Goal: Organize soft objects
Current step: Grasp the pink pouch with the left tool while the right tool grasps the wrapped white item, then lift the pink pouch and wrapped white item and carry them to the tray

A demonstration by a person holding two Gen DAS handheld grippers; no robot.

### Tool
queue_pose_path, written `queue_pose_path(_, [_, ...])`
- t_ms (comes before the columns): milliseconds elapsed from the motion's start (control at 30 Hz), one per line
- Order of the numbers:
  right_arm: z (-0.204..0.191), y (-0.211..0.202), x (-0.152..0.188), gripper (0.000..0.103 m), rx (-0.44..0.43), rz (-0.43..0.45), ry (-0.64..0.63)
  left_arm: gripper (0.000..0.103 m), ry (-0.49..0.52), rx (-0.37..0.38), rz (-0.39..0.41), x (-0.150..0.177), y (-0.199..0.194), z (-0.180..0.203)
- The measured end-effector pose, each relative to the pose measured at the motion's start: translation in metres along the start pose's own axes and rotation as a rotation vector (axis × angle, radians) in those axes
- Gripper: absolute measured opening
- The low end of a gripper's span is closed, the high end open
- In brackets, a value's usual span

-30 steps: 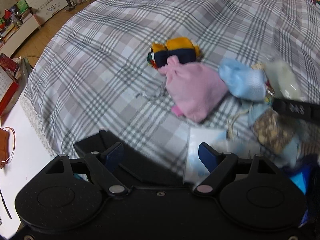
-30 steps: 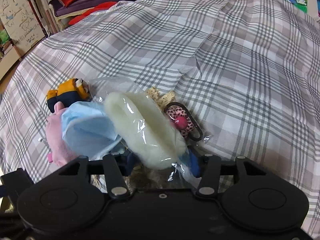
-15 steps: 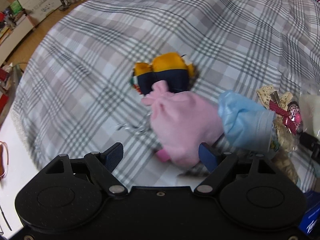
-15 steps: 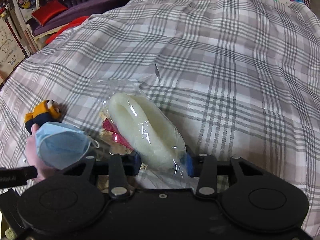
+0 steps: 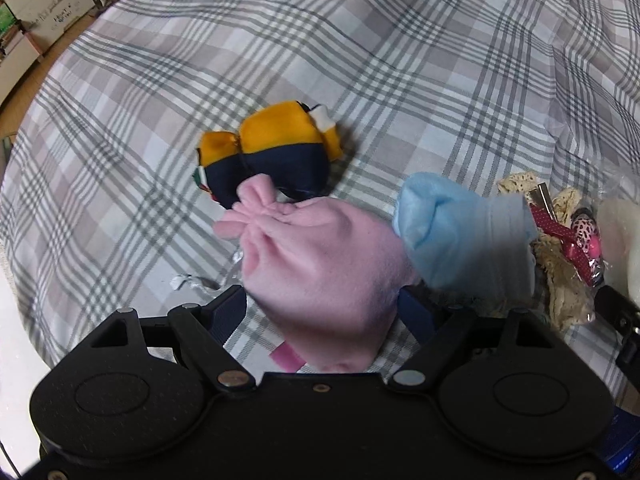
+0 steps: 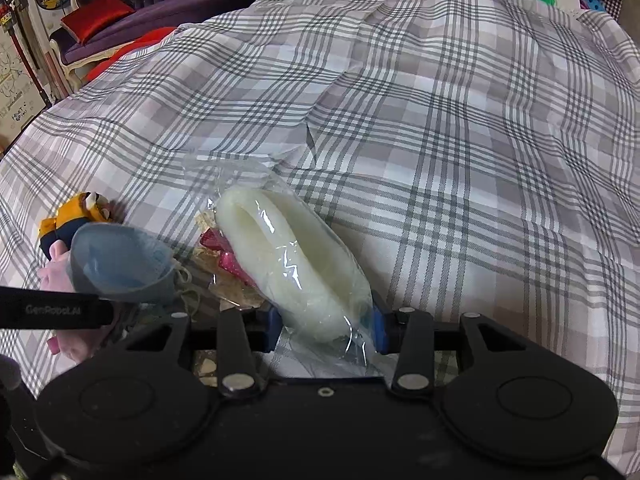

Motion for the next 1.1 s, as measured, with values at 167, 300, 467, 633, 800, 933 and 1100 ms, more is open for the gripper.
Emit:
queue_pose_path(167, [-0.001, 0.0, 0.0, 0.042, 0.005, 0.004, -0.006, 0.08, -0.015, 0.027, -0.014, -0.001, 0.008, 0.0])
queue_pose_path(300, [-0.001, 0.001, 0.0, 0.042, 0.008, 0.006, -0.01, 0.073, -0.014, 0.048, -0.011, 0.0, 0.011, 0.001])
queue_pose_path(467, [-0.001, 0.001, 0.001, 0.042, 0.01, 0.008, -0.012, 0.066, -0.018, 0.055, 0.009, 0.0, 0.009, 0.001])
queue_pose_path(633, [-0.002, 0.001, 0.001, 0.042, 0.014, 0.013, -0.018, 0.063, -0.031, 0.051, 0.017, 0.0, 0.004, 0.0])
queue_pose_path(800, [-0.001, 0.001, 0.0, 0.042, 0.016, 0.017, -0.018, 0.062, -0.046, 0.038, 0.024, 0.0, -0.008, -0.001])
queue_pose_path(933, [0.0, 0.001, 0.0, 0.042, 0.017, 0.022, -0.02, 0.062, -0.062, 0.036, 0.034, 0.004, -0.02, -0.003])
queue_pose_path(1100, [0.001, -0.003, -0.001, 0.041, 0.017, 0.037, -0.024, 0.062, -0.064, 0.032, 0.059, 0.014, -0.039, -0.006])
Point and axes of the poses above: each gripper's, at about its wrist camera, not at the fingertips, and y roughly the way its jaws point, z to its right, x to its underside, the point moved 8 cm from there along y, roughly the way its jaws point, and after that the axes turned 12 degrees about y, right-handed, at the moved point
